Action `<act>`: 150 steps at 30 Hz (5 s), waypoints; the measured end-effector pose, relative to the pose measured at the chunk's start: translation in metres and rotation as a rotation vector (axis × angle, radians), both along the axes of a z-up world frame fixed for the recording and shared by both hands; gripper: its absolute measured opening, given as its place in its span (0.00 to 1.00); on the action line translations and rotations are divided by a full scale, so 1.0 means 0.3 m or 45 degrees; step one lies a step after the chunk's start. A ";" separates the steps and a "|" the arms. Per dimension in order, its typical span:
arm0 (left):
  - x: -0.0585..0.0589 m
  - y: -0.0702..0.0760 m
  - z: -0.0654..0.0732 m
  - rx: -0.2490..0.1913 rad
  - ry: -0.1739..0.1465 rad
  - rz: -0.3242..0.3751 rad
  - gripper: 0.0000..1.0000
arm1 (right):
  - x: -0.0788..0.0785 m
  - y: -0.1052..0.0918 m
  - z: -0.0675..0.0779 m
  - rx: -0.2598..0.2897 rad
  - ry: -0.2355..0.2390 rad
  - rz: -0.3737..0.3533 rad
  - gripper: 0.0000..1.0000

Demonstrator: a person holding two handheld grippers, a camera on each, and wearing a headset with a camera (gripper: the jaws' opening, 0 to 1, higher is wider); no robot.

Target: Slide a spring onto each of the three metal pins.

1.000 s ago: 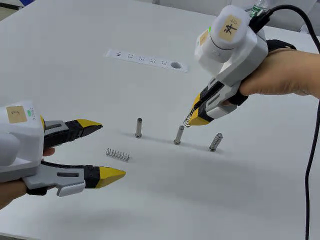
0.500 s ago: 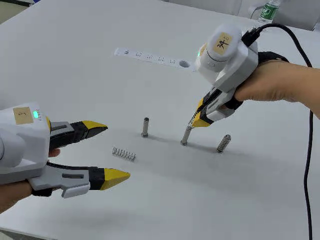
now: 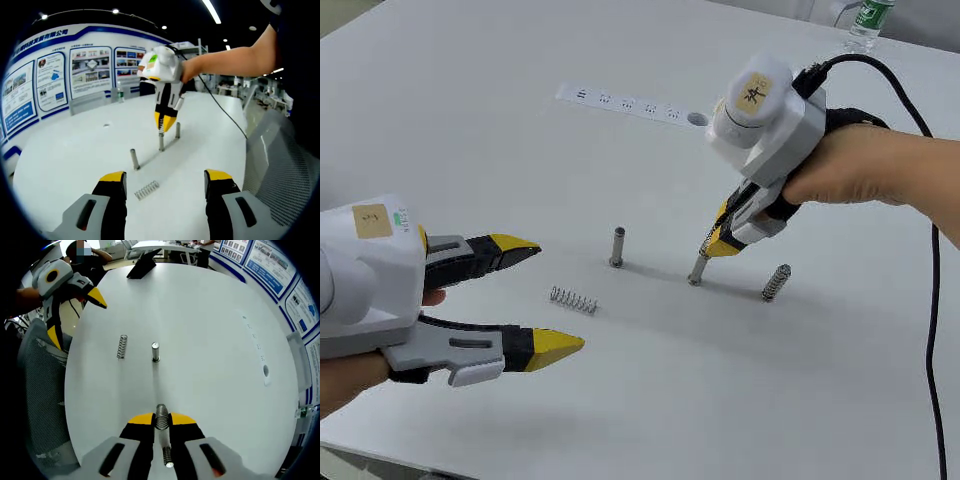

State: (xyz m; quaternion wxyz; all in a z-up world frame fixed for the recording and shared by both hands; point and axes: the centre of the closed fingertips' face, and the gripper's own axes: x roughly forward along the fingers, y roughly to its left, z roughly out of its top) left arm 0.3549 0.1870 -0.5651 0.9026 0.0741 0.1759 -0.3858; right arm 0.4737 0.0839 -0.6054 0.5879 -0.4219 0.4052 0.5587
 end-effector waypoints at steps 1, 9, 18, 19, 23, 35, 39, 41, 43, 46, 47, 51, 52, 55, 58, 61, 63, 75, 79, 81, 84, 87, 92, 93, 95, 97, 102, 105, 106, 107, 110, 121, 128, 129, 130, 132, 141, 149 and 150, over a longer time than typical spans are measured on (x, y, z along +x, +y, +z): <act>0.001 0.001 -0.001 0.000 0.000 0.001 0.64 | -0.001 0.001 -0.007 -0.005 0.000 0.000 0.13; 0.000 0.007 -0.005 0.001 0.006 0.006 0.64 | -0.004 -0.008 -0.062 -0.043 0.014 -0.026 0.13; -0.001 0.002 -0.008 0.001 0.009 0.007 0.64 | -0.001 -0.017 -0.119 -0.067 0.002 -0.046 0.13; -0.001 0.002 -0.007 0.002 0.009 0.008 0.64 | -0.001 -0.017 -0.123 -0.067 0.001 -0.048 0.13; -0.001 0.006 -0.004 0.003 0.008 0.011 0.64 | -0.006 -0.023 -0.145 -0.077 -0.001 -0.051 0.13; -0.002 0.008 -0.006 0.001 0.010 0.011 0.64 | -0.004 -0.010 -0.127 -0.022 -0.004 -0.069 0.22; -0.002 0.006 -0.006 0.002 0.011 0.007 0.64 | -0.003 -0.006 -0.112 -0.007 -0.017 -0.059 0.25; -0.003 0.005 -0.006 0.003 0.010 0.005 0.64 | -0.003 -0.002 -0.103 0.007 -0.024 -0.054 0.27; -0.003 0.004 -0.006 0.007 0.010 0.004 0.64 | -0.003 -0.002 -0.093 0.013 -0.029 -0.055 0.28; -0.004 0.003 -0.006 0.009 0.010 0.002 0.64 | -0.009 0.007 -0.074 0.035 -0.033 -0.053 0.28; -0.004 0.003 -0.005 0.009 0.009 0.002 0.64 | -0.012 0.010 -0.068 0.039 -0.033 -0.051 0.28; -0.005 0.002 -0.005 0.014 0.009 -0.001 0.64 | -0.025 0.032 -0.037 0.052 -0.061 -0.012 0.28; -0.005 0.002 -0.005 0.013 0.009 -0.001 0.64 | -0.026 0.041 -0.030 0.062 -0.072 -0.001 0.28; -0.006 0.001 -0.002 0.016 0.007 -0.002 0.64 | -0.050 0.075 -0.006 0.087 -0.071 0.026 0.27; -0.006 0.002 0.000 0.021 0.005 -0.004 0.64 | -0.074 0.099 -0.001 0.095 -0.050 0.041 0.26; -0.007 0.007 0.002 0.022 0.003 -0.001 0.64 | -0.096 0.119 -0.001 0.107 -0.035 0.047 0.24; -0.010 0.010 0.001 0.023 0.004 0.001 0.64 | -0.115 0.134 -0.004 0.116 -0.024 0.052 0.24; -0.018 0.020 -0.007 0.032 0.011 0.002 0.64 | -0.216 0.238 -0.054 0.162 0.035 0.095 0.21; -0.016 0.023 -0.011 0.031 0.013 0.004 0.63 | -0.232 0.274 -0.070 0.186 0.053 0.086 0.20; -0.017 0.023 -0.015 0.031 0.016 0.004 0.63 | -0.242 0.293 -0.084 0.190 0.055 0.086 0.19; -0.017 0.025 -0.018 0.031 0.019 0.004 0.63 | -0.251 0.312 -0.103 0.191 0.061 0.082 0.19; -0.017 0.030 -0.018 0.027 0.020 0.010 0.63 | -0.259 0.327 -0.128 0.194 0.071 0.078 0.19; -0.018 0.032 -0.020 0.028 0.023 0.008 0.63 | -0.255 0.349 -0.151 0.218 0.088 0.028 0.18; -0.018 0.032 -0.020 0.030 0.023 0.009 0.63 | -0.250 0.356 -0.154 0.227 0.080 0.016 0.18; -0.018 0.031 -0.019 0.027 0.024 0.009 0.63 | -0.245 0.363 -0.158 0.231 0.080 0.005 0.17; -0.019 0.028 -0.021 0.031 0.026 0.005 0.63 | -0.243 0.367 -0.164 0.233 0.085 -0.002 0.17; -0.018 0.029 -0.022 0.038 0.029 0.002 0.63 | -0.251 0.371 -0.188 0.216 0.099 -0.009 0.16; -0.017 0.030 -0.020 0.037 0.029 0.005 0.63 | -0.245 0.369 -0.206 0.197 0.097 -0.020 0.15; -0.017 0.030 -0.020 0.037 0.029 0.004 0.63 | -0.245 0.369 -0.206 0.198 0.097 -0.022 0.15; -0.017 0.029 -0.021 0.037 0.029 0.004 0.63 | -0.247 0.371 -0.206 0.201 0.102 -0.024 0.15; -0.019 0.029 -0.025 0.040 0.033 0.004 0.63 | -0.249 0.370 -0.207 0.197 0.089 -0.017 0.12; -0.022 0.026 -0.035 0.045 0.041 -0.005 0.62 | -0.277 0.340 -0.161 0.192 0.122 -0.013 0.11; -0.014 -0.012 -0.035 0.042 0.039 -0.040 0.59 | -0.313 0.267 -0.107 0.137 0.124 0.123 0.11; -0.013 -0.017 -0.036 0.043 0.038 -0.047 0.58 | -0.318 0.256 -0.098 0.132 0.128 0.130 0.12; -0.013 -0.024 -0.037 0.044 0.039 -0.053 0.58 | -0.322 0.246 -0.089 0.128 0.128 0.139 0.12; -0.013 -0.044 -0.038 0.041 0.039 -0.073 0.56 | -0.329 0.215 -0.068 0.111 0.125 0.177 0.12; -0.032 -0.126 -0.051 0.061 0.042 -0.181 0.48 | -0.370 0.156 -0.007 0.101 0.148 0.255 0.12; -0.043 -0.164 -0.054 0.082 0.025 -0.247 0.38 | -0.407 0.128 0.026 0.072 0.145 0.321 0.12; -0.044 -0.167 -0.053 0.082 0.023 -0.254 0.36 | -0.411 0.127 0.028 0.071 0.146 0.327 0.12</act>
